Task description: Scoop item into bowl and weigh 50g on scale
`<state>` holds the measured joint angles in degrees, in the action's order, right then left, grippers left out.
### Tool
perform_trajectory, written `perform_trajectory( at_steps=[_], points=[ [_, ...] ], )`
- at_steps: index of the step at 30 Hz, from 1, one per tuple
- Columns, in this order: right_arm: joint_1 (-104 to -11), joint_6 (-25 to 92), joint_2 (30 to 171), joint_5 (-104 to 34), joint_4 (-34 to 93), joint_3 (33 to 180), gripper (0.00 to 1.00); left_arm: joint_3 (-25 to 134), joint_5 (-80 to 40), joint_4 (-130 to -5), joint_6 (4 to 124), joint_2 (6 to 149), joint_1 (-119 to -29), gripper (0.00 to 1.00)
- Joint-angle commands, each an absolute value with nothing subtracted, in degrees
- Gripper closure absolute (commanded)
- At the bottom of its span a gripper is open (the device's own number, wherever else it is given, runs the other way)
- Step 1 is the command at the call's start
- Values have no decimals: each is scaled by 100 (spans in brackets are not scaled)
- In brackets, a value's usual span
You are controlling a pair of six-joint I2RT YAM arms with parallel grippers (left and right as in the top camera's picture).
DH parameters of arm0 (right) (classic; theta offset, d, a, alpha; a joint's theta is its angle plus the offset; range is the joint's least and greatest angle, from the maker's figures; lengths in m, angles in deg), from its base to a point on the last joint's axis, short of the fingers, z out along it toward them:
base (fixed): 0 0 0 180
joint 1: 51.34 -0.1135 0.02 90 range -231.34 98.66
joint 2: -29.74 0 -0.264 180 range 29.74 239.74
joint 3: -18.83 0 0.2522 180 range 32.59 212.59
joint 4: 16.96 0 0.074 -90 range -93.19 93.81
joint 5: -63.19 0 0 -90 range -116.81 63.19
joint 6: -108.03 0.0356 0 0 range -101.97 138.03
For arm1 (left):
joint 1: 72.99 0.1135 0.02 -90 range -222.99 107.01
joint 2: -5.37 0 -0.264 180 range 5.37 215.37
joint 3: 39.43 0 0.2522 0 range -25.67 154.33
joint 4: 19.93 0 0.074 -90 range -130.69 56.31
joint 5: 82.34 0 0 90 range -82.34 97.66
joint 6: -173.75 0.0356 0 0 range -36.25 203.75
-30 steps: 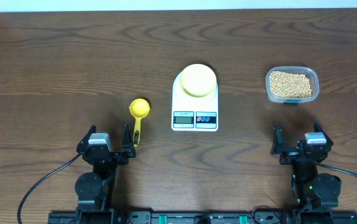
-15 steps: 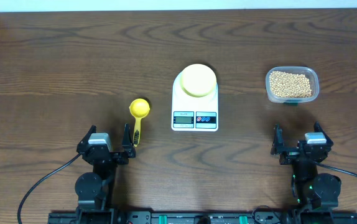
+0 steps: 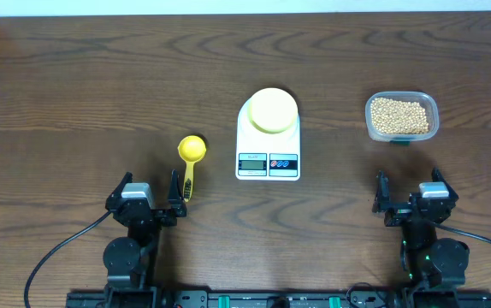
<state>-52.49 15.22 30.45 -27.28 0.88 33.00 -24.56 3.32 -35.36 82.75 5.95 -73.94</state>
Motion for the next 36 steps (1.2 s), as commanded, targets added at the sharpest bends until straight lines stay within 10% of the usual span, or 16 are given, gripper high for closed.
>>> perform_trajectory(
  at_steps=[1,36],
  points=[
    [-5214,1452,3023,-2715,117,3291,1,-2544,317,-3751,8391,567,-7366,6],
    [-5214,1455,3023,-2715,117,3291,1,-2452,-94,-3278,8363,567,-7366,6]
  ],
)
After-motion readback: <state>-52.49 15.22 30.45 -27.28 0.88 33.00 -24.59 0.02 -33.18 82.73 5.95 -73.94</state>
